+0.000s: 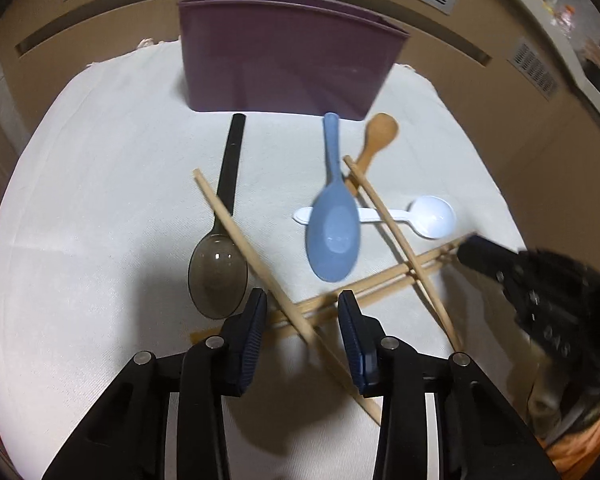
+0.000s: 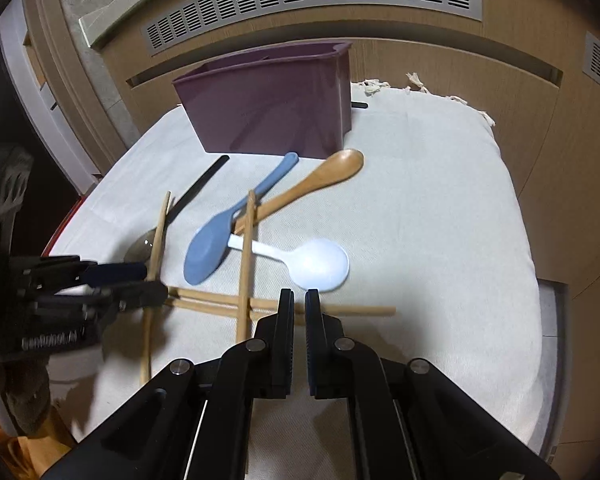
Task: Organize utensils
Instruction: 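Grasp one wooden chopstick with each tool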
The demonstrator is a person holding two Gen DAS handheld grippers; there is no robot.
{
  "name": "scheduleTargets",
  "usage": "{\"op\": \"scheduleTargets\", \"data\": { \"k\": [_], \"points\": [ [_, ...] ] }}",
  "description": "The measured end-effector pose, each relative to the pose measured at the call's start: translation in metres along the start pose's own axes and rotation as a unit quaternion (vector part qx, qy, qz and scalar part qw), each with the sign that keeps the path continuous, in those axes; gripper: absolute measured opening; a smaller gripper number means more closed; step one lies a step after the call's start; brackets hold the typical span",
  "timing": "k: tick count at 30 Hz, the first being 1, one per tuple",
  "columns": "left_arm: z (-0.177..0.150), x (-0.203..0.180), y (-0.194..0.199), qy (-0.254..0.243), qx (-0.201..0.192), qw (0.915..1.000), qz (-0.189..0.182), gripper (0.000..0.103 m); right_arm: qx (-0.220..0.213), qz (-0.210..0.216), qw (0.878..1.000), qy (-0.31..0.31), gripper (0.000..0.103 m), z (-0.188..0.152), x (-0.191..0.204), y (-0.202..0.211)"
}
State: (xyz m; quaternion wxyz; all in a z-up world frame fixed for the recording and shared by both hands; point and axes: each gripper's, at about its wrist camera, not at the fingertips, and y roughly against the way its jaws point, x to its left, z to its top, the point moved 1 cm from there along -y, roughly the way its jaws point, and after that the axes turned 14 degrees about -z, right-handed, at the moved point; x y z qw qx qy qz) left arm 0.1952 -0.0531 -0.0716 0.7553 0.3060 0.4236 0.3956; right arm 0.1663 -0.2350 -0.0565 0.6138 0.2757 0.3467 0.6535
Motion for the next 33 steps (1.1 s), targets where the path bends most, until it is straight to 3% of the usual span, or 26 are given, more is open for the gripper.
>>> {"op": "scheduleTargets", "data": {
  "k": [2, 4, 9, 11, 13, 15, 18, 19, 20, 22, 28, 33],
  "points": [
    [0.002, 0.001, -0.004, 0.001, 0.005, 1.0, 0.008, 0.038, 0.001, -0.001, 1.0, -0.002, 0.01, -0.005, -0.001, -0.002],
    [0.007, 0.004, -0.01, 0.001, 0.004, 0.9998, 0.018, 0.037, 0.005, 0.002, 1.0, -0.007, 0.022, -0.007, -0.002, -0.006],
    [0.019, 0.008, -0.018, -0.014, -0.001, 0.9989, 0.045, 0.021, 0.002, -0.008, 1.0, -0.006, 0.033, -0.013, 0.0, -0.003],
    [0.021, 0.01, -0.018, -0.025, -0.004, 0.9986, 0.046, 0.014, -0.006, -0.018, 1.0, -0.001, 0.046, -0.014, 0.001, 0.0],
    [0.021, 0.013, -0.015, -0.026, -0.012, 0.9983, 0.051, 0.007, -0.019, -0.029, 0.999, 0.003, 0.072, -0.014, 0.003, 0.005],
    [0.018, 0.013, -0.008, -0.037, -0.024, 0.9977, 0.051, 0.007, -0.042, -0.039, 0.998, 0.002, 0.078, -0.011, 0.003, 0.012],
    [0.011, 0.013, 0.008, -0.052, -0.049, 0.9965, 0.044, 0.007, -0.054, -0.012, 0.998, 0.013, 0.078, -0.001, 0.008, 0.017],
    [0.008, 0.013, 0.015, -0.052, -0.057, 0.9963, 0.04, 0.007, -0.05, 0.004, 0.999, 0.018, 0.072, 0.003, 0.011, 0.016],
    [0.006, 0.014, 0.021, -0.051, -0.065, 0.996, 0.034, 0.007, -0.043, 0.011, 0.999, 0.023, 0.064, 0.008, 0.015, 0.013],
    [0.004, 0.017, 0.033, -0.047, -0.08, 0.9954, 0.023, 0.007, -0.022, 0.024, 0.999, 0.038, 0.023, 0.015, 0.024, 0.004],
    [0.002, 0.024, 0.055, -0.042, -0.111, 0.993, -0.001, 0.007, 0.023, 0.031, 0.998, 0.041, 0.021, 0.031, 0.045, -0.026],
    [-0.001, 0.03, 0.057, -0.036, -0.116, 0.9924, -0.019, 0.007, 0.052, 0.002, 0.997, 0.049, 0.016, 0.033, 0.056, -0.044]
  ]
}}
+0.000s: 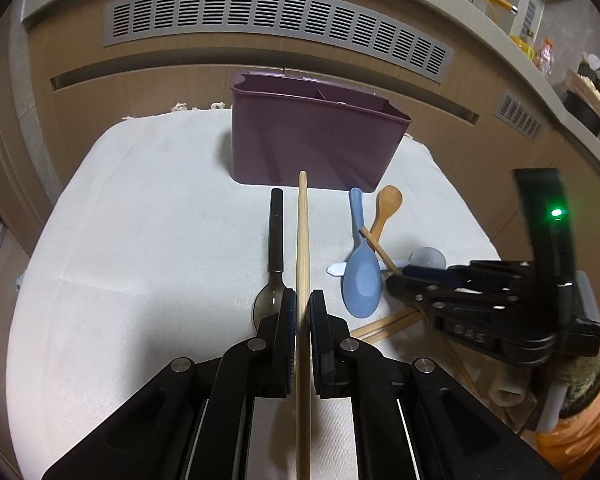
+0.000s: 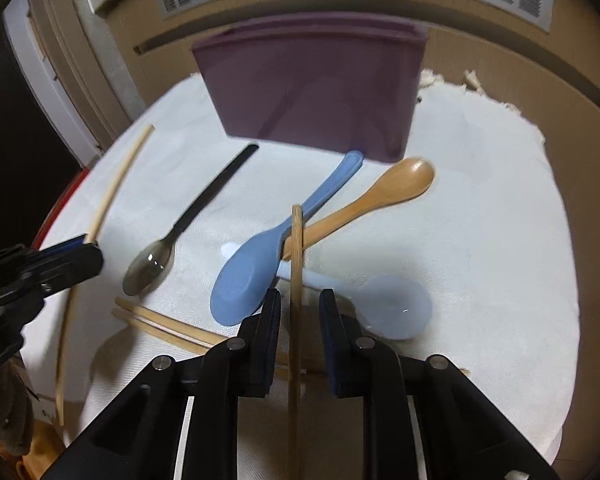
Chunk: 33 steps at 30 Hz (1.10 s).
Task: Organize utensils
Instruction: 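Grasp one wooden chopstick with each tool, then lift both chopsticks upright and carry them over the purple caddy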
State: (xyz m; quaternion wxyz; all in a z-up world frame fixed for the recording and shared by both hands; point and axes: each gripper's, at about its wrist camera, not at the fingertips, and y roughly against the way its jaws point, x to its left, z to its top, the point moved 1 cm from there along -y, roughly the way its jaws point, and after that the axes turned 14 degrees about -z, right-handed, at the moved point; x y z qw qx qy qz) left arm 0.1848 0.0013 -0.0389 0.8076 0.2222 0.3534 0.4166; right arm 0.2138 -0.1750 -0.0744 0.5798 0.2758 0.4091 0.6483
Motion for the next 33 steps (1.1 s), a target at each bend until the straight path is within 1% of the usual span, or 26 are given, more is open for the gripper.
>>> {"op": "scheduleTargets", "data": {
  "k": [1, 2, 4, 7, 11, 13, 16, 18, 19, 21, 23, 24, 25, 26, 27, 30, 33],
  "points": [
    [-0.001, 0.001, -0.001, 0.002, 0.0, 1.0, -0.003, 0.007, 0.005, -0.005, 1.0, 0.001, 0.013, 0.0, 0.001, -0.003],
    [-0.002, 0.003, -0.001, 0.005, 0.0, 1.0, -0.005, 0.007, 0.002, -0.018, 1.0, 0.005, 0.012, -0.001, 0.004, -0.003],
    [-0.003, 0.004, 0.0, 0.009, 0.0, 0.9999, -0.01, 0.007, 0.007, -0.021, 1.0, 0.004, 0.006, 0.0, 0.004, -0.002],
    [-0.003, 0.004, 0.006, 0.011, -0.006, 0.9998, -0.018, 0.007, 0.001, -0.017, 1.0, 0.003, 0.006, -0.003, 0.004, 0.009],
    [0.0, -0.002, 0.024, 0.006, -0.028, 0.9991, -0.031, 0.007, -0.03, -0.005, 1.0, -0.001, 0.006, -0.008, 0.0, 0.042],
    [0.003, -0.01, 0.038, -0.003, -0.046, 0.9982, -0.038, 0.007, -0.046, -0.001, 0.999, -0.008, 0.006, -0.008, -0.002, 0.058],
    [0.018, -0.026, 0.061, -0.023, -0.077, 0.9954, -0.051, 0.007, -0.082, 0.01, 0.996, -0.023, 0.006, -0.003, -0.009, 0.093],
    [0.034, -0.039, 0.077, -0.044, -0.098, 0.9925, -0.058, 0.007, -0.121, 0.016, 0.992, -0.031, 0.006, 0.009, -0.015, 0.123],
    [0.048, -0.05, 0.088, -0.063, -0.118, 0.989, -0.063, 0.007, -0.14, 0.016, 0.989, -0.033, 0.006, 0.015, -0.017, 0.137],
    [0.069, -0.064, 0.103, -0.09, -0.149, 0.9824, -0.068, 0.007, -0.196, 0.013, 0.98, -0.039, 0.006, 0.034, -0.022, 0.17],
    [0.097, -0.078, 0.119, -0.115, -0.194, 0.9717, -0.069, 0.007, -0.247, 0.011, 0.968, -0.045, 0.006, 0.052, -0.028, 0.197],
    [0.109, -0.082, 0.126, -0.124, -0.214, 0.9663, -0.071, 0.007, -0.288, 0.01, 0.956, -0.051, 0.006, 0.065, -0.032, 0.216],
    [0.12, -0.086, 0.132, -0.132, -0.234, 0.9603, -0.075, 0.007, -0.313, 0.011, 0.948, -0.055, 0.006, 0.075, -0.035, 0.227],
    [0.133, -0.089, 0.138, -0.142, -0.258, 0.9525, -0.078, 0.007, -0.332, 0.014, 0.941, -0.059, 0.006, 0.085, -0.037, 0.236],
    [0.145, -0.092, 0.143, -0.154, -0.283, 0.9437, -0.077, 0.007, -0.356, 0.019, 0.932, -0.067, 0.006, 0.1, -0.042, 0.246],
    [0.175, -0.09, 0.145, -0.172, -0.327, 0.9266, -0.072, 0.007, -0.392, 0.029, 0.916, -0.085, 0.006, 0.131, -0.052, 0.255],
    [0.205, -0.074, 0.127, -0.169, -0.334, 0.9243, -0.074, 0.007, -0.412, 0.021, 0.906, -0.097, 0.006, 0.158, -0.057, 0.246]
  ]
}}
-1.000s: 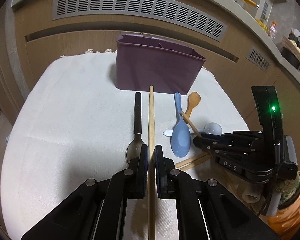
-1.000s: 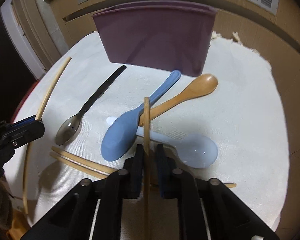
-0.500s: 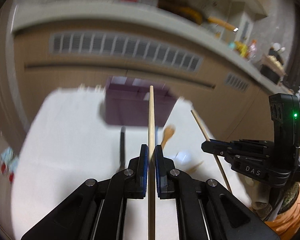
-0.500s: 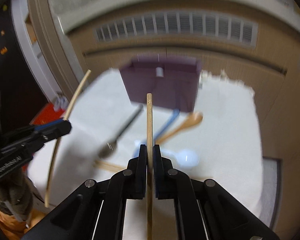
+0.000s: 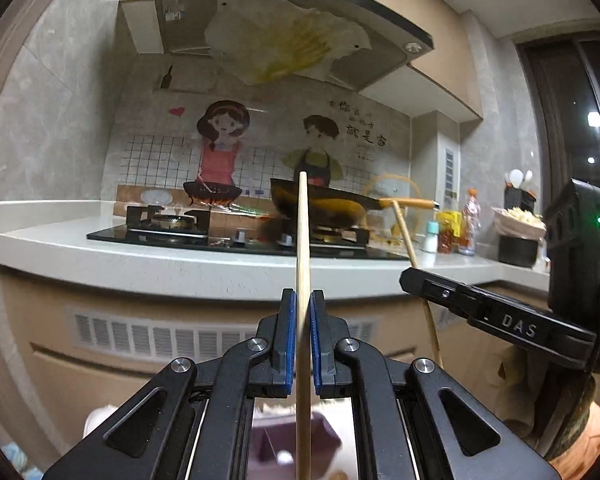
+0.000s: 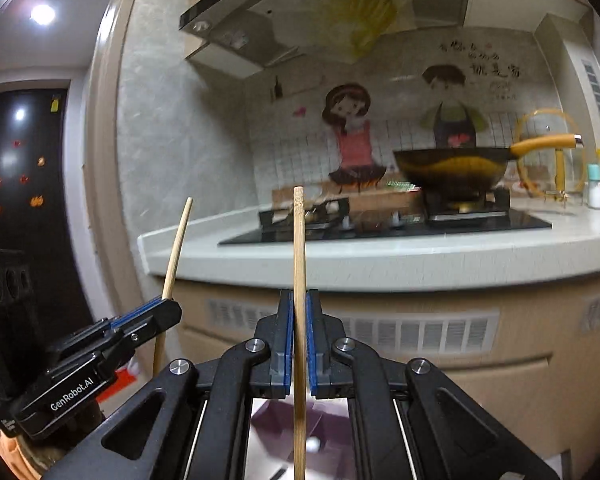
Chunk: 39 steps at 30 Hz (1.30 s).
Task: Organize utensils
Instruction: 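Lift both chopsticks upright and carry them over the purple caddy, then lower the chopsticks into the caddy and open both tools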
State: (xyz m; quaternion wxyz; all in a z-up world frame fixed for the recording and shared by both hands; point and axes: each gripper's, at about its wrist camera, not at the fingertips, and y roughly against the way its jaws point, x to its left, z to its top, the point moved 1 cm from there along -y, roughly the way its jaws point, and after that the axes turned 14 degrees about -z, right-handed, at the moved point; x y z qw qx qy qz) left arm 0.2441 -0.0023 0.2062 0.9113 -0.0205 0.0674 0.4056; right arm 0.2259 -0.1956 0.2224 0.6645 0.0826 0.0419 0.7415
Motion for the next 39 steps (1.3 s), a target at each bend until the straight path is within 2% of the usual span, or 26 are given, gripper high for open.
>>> {"op": "scheduleTargets", "data": {
  "k": [5, 9, 13, 18, 25, 28, 30, 35, 39],
  "points": [
    [-0.014, 0.052, -0.055, 0.032, 0.001, 0.9995, 0.007, 0.007, 0.01, -0.005, 1.0, 0.005, 0.006, -0.009, 0.0, -0.054],
    [-0.045, 0.086, -0.094, 0.06, 0.025, 0.9978, 0.013, 0.007, 0.044, -0.006, 0.999, 0.01, 0.006, -0.032, -0.006, -0.1],
    [-0.073, 0.1, -0.121, 0.057, 0.04, 0.9973, 0.022, 0.007, 0.071, -0.011, 0.997, 0.019, 0.006, -0.058, -0.01, -0.136],
    [-0.107, 0.116, -0.138, 0.073, 0.065, 0.9946, 0.034, 0.007, 0.116, -0.009, 0.993, 0.025, 0.006, -0.092, -0.016, -0.168],
    [-0.151, 0.128, -0.144, 0.105, 0.098, 0.9889, 0.037, 0.007, 0.19, -0.014, 0.981, 0.041, 0.006, -0.143, -0.022, -0.185],
    [-0.15, 0.127, -0.142, 0.114, 0.099, 0.9879, 0.035, 0.007, 0.216, -0.017, 0.975, 0.043, 0.006, -0.159, -0.024, -0.184],
    [-0.137, 0.123, -0.139, 0.109, 0.095, 0.9891, 0.029, 0.007, 0.223, -0.02, 0.973, 0.049, 0.006, -0.167, -0.023, -0.18],
    [-0.099, 0.108, -0.133, 0.077, 0.061, 0.995, 0.019, 0.007, 0.212, -0.017, 0.975, 0.059, 0.006, -0.168, -0.022, -0.168],
    [-0.096, 0.106, -0.14, 0.068, 0.054, 0.9957, 0.034, 0.007, 0.209, -0.015, 0.976, 0.056, 0.006, -0.168, -0.021, -0.167]
  ]
}}
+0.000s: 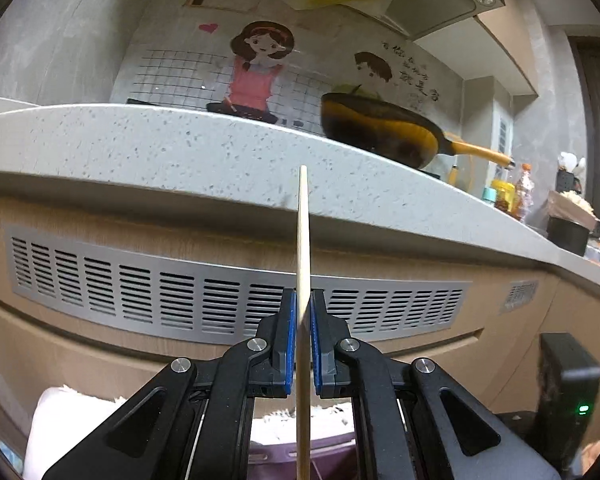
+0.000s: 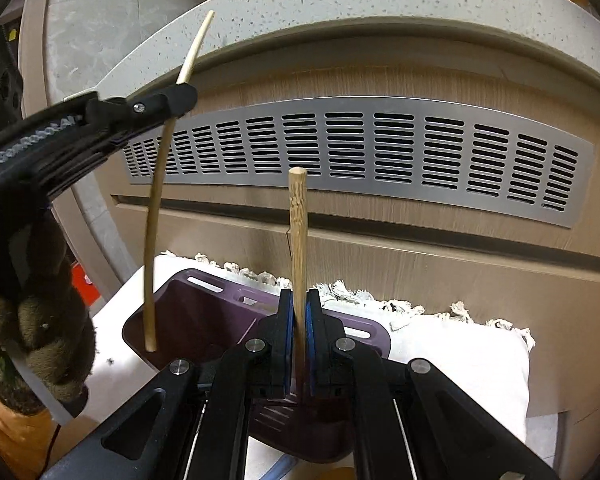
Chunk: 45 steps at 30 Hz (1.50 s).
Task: Organize utensils
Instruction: 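Lower the chopsticks into the caddy and open both tools, then lower the left tool onto the blue plastic spoon and close on it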
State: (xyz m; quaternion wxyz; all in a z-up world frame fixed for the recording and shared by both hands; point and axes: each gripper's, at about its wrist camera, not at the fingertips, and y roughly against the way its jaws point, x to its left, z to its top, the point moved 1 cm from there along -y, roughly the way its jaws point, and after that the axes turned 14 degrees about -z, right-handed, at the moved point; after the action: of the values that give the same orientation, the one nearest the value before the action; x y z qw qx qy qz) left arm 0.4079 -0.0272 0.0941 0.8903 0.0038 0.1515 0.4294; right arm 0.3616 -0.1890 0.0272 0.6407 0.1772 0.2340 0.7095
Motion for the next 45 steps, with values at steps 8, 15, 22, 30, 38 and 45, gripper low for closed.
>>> {"op": "scheduleTargets", "data": {
  "k": [8, 15, 22, 30, 38, 45],
  "points": [
    [-0.014, 0.002, -0.013, -0.003, 0.03, 0.9993, 0.021, 0.007, 0.009, 0.0, 1.0, 0.007, 0.006, -0.003, 0.004, -0.001],
    [-0.054, 0.019, -0.013, 0.043, 0.093, 0.9938, 0.045, 0.007, 0.037, -0.004, 0.999, 0.029, 0.007, -0.019, 0.011, 0.0],
    [-0.074, 0.022, 0.001, 0.078, 0.152, 0.9827, 0.072, 0.03, 0.04, -0.037, 0.997, 0.06, 0.043, -0.034, 0.016, 0.022],
    [-0.093, -0.001, 0.061, 0.062, 0.201, 0.9747, 0.076, 0.053, 0.033, -0.094, 0.991, 0.088, 0.086, -0.066, 0.006, 0.064],
    [-0.154, -0.049, 0.086, 0.036, 0.312, 0.9493, 0.005, 0.053, 0.067, -0.117, 0.988, 0.079, 0.093, -0.111, -0.006, 0.085],
    [-0.201, -0.098, 0.09, 0.024, 0.373, 0.9268, -0.041, 0.053, 0.102, -0.108, 0.988, 0.037, 0.093, -0.139, -0.024, 0.089]
  ]
}}
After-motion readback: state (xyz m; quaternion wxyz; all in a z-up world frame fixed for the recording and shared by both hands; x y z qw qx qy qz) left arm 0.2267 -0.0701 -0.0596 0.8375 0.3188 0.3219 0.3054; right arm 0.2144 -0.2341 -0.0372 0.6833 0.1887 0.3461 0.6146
